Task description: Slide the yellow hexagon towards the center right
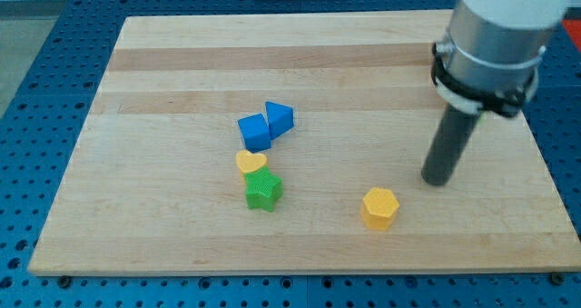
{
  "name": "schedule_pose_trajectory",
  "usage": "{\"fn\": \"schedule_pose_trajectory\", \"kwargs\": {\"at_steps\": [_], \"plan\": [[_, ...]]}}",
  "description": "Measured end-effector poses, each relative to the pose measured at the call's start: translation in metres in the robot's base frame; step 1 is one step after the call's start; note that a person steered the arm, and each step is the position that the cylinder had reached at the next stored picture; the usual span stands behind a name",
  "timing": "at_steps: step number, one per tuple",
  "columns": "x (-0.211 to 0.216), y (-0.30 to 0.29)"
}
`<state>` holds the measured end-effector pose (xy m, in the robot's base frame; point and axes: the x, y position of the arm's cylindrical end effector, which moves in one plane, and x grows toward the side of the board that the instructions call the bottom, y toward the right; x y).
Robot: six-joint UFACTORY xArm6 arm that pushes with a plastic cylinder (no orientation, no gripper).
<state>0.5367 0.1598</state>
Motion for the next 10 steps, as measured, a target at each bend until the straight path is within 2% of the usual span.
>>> {"fn": "schedule_pose_trajectory", "kwargs": {"at_steps": [1,4,5,6,7,9,10], "plan": [[0.080,0.013],[0.082,-0.098],[0.023,-0.073],[-0.056,-0.065],[-0.092,-0.065],[-0.092,-0.056],[-0.077,-0.016]]}}
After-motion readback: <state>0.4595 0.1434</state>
